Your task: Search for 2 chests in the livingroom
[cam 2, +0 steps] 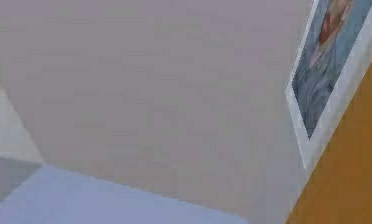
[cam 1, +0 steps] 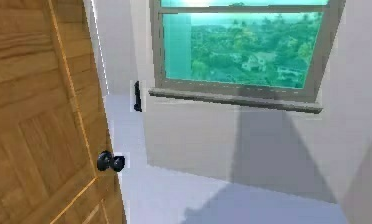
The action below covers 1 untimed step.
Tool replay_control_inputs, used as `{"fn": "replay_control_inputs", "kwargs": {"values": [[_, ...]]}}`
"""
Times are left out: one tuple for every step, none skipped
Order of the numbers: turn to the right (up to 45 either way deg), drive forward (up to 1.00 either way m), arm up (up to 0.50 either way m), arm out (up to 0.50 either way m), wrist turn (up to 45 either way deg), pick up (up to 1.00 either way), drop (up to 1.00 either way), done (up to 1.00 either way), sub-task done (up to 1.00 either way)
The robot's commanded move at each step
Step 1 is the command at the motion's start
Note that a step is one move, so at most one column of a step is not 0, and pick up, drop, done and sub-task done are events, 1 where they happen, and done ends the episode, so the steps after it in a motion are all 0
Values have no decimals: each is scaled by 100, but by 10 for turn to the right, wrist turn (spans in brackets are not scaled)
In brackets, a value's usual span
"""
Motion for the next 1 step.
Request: {"fn": "replay_control_inputs", "kwargs": {"values": [[0, 90, 0, 0, 0, 0, 0, 0, 0]]}}
